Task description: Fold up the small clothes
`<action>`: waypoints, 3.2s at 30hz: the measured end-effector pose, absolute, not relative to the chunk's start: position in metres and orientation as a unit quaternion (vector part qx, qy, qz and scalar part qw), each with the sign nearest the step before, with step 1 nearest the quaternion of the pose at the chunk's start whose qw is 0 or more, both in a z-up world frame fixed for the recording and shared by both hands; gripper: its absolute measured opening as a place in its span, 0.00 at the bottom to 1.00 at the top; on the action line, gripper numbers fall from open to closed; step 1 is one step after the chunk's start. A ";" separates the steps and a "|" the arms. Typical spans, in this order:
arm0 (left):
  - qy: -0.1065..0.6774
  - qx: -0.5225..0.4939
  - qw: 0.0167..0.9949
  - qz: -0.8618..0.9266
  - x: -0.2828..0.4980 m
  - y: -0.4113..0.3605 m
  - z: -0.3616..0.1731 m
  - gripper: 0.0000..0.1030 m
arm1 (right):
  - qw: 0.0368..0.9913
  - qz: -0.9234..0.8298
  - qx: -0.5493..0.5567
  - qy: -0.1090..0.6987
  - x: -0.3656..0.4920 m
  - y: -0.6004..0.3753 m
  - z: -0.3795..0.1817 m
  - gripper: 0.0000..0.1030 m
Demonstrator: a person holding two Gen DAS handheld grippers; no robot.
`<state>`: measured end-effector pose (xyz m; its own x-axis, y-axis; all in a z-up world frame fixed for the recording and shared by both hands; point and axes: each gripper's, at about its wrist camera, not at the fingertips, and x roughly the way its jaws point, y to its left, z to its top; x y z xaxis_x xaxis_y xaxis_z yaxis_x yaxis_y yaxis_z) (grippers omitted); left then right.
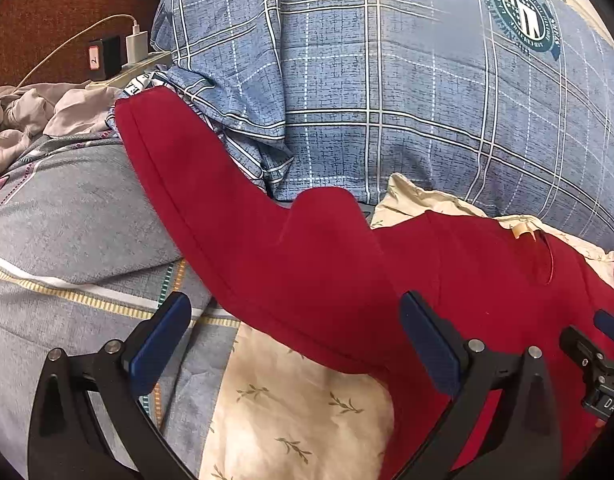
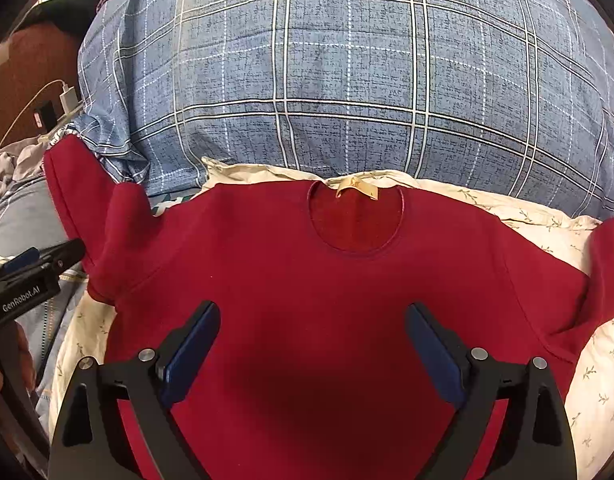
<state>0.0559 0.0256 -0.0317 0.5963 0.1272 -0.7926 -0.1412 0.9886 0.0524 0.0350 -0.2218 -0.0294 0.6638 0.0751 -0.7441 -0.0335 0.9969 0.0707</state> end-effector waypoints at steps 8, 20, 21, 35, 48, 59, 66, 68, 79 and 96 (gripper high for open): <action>0.443 -0.006 0.894 0.069 0.059 0.025 -0.033 1.00 | 0.908 0.005 0.031 0.417 0.042 -0.232 -0.038 0.91; 0.436 -0.004 0.895 0.092 0.072 0.043 -0.030 1.00 | 0.906 0.010 0.034 0.421 0.046 -0.231 -0.041 0.92; 0.435 -0.003 0.895 0.099 0.075 0.047 -0.030 1.00 | 0.905 0.010 0.035 0.423 0.046 -0.231 -0.041 0.92; 0.428 -0.019 0.876 0.223 0.150 0.128 -0.031 0.91 | 0.899 0.023 0.050 0.434 0.050 -0.234 -0.048 0.93; 0.414 -0.039 0.893 0.175 0.138 0.085 -0.018 0.06 | 0.894 0.026 0.059 0.444 0.053 -0.239 -0.053 0.93; 0.368 -0.051 0.923 0.096 0.026 0.005 0.059 0.06 | 0.895 0.018 0.088 0.437 0.045 -0.259 -0.043 0.93; 0.362 -0.047 0.931 -0.005 0.040 -0.026 0.078 0.06 | 0.899 0.006 0.102 0.427 0.037 -0.276 -0.033 0.93; 0.366 -0.042 0.929 -0.042 0.056 -0.042 0.076 0.06 | 0.901 -0.003 0.106 0.422 0.036 -0.288 -0.030 0.93; 0.429 -0.008 0.887 -0.168 0.070 -0.185 -0.007 0.06 | 0.900 -0.070 0.130 0.410 0.025 -0.368 -0.025 0.93; 0.357 0.056 0.928 -0.088 0.032 -0.036 0.024 0.73 | 0.898 -0.030 0.134 0.418 0.052 -0.368 -0.029 0.93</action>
